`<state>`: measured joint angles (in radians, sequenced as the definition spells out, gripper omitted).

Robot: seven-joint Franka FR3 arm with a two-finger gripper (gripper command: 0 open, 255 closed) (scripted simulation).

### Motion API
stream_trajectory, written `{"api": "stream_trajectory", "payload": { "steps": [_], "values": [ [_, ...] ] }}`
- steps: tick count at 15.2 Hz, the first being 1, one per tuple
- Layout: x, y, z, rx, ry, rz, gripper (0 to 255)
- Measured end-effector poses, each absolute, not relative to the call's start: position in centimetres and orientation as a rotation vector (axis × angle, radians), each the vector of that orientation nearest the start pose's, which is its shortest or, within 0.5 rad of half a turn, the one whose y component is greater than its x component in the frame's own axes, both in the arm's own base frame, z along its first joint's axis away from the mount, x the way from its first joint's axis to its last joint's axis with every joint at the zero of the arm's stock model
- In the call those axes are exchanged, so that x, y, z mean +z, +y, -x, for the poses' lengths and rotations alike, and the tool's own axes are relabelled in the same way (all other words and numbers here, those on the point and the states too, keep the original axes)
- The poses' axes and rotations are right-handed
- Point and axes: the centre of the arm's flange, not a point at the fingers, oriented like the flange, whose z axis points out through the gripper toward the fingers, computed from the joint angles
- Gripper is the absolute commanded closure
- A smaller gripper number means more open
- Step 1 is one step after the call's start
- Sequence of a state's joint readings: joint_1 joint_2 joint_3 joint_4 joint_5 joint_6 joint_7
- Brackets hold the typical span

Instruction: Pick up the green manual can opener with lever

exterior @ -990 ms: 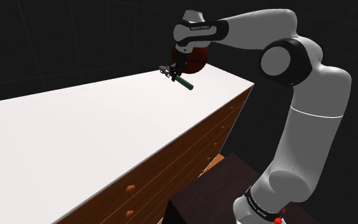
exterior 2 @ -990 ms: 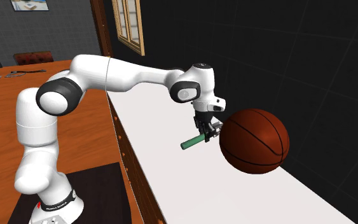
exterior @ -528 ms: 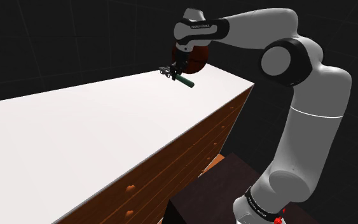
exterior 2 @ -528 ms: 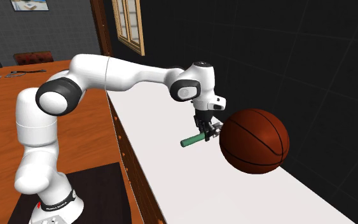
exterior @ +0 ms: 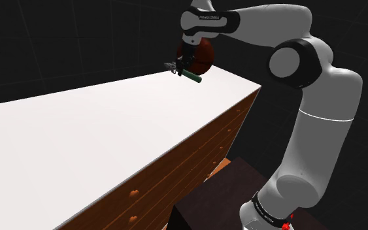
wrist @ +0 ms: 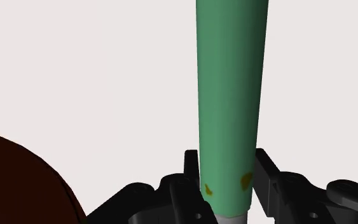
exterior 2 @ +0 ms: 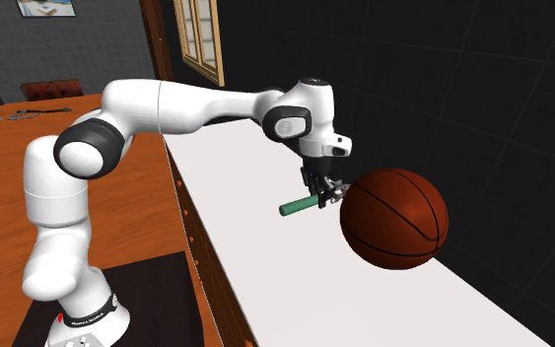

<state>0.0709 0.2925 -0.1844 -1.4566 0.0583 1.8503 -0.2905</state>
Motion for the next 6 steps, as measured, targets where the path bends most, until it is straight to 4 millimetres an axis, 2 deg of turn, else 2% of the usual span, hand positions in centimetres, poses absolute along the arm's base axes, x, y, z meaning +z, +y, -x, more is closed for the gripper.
{"api": "stream_trajectory", "payload": {
  "steps": [6],
  "values": [
    [56.0,-5.6,-65.9,-0.166,-0.275,3.142,255]
  ]
}}
